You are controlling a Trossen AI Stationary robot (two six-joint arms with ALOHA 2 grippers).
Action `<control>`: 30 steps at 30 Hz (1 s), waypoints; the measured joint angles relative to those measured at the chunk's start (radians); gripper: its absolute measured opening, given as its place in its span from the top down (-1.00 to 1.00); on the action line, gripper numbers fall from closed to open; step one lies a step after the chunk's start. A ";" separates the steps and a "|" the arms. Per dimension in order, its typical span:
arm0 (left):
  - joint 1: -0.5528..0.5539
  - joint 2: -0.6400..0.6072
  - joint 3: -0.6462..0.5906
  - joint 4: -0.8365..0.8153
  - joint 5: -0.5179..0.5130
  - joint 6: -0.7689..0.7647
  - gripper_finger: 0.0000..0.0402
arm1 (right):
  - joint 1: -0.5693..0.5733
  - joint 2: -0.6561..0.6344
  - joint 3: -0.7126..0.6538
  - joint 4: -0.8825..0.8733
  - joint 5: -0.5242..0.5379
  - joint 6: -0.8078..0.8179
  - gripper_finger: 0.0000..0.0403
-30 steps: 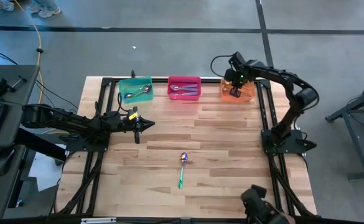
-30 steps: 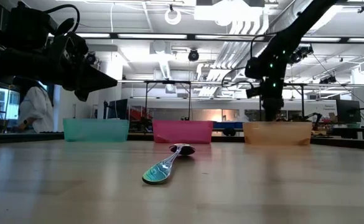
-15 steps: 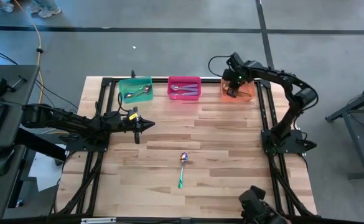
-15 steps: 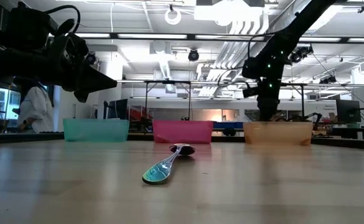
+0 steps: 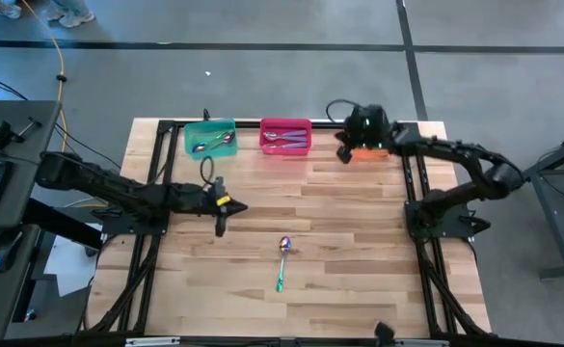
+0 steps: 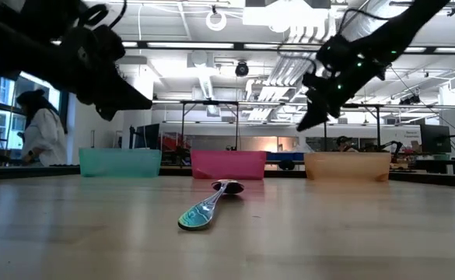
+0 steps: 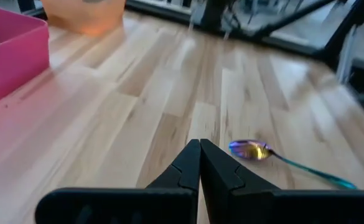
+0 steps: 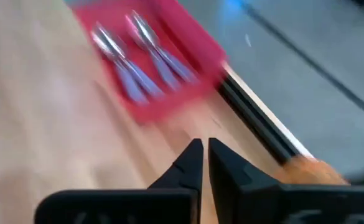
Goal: Sort silverware by color (type)
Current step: Put the blue spoon into the green bin
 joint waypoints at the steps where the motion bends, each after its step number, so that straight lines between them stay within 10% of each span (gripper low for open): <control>1: -0.018 0.004 0.027 -0.048 -0.023 -0.001 1.00 | 0.031 -0.024 -0.043 0.076 -0.004 0.038 0.95; 10: -0.158 0.140 0.271 -0.297 -0.167 -0.133 1.00 | 0.378 -0.080 -0.400 0.702 0.143 0.326 0.99; 17: -0.226 0.380 0.490 -0.389 -0.215 -0.291 0.99 | 0.626 -0.080 -0.489 0.787 0.451 0.416 1.00; 30: -0.303 0.758 0.956 -0.851 -0.202 -0.586 0.40 | 0.819 -0.080 -0.489 0.795 0.582 0.430 1.00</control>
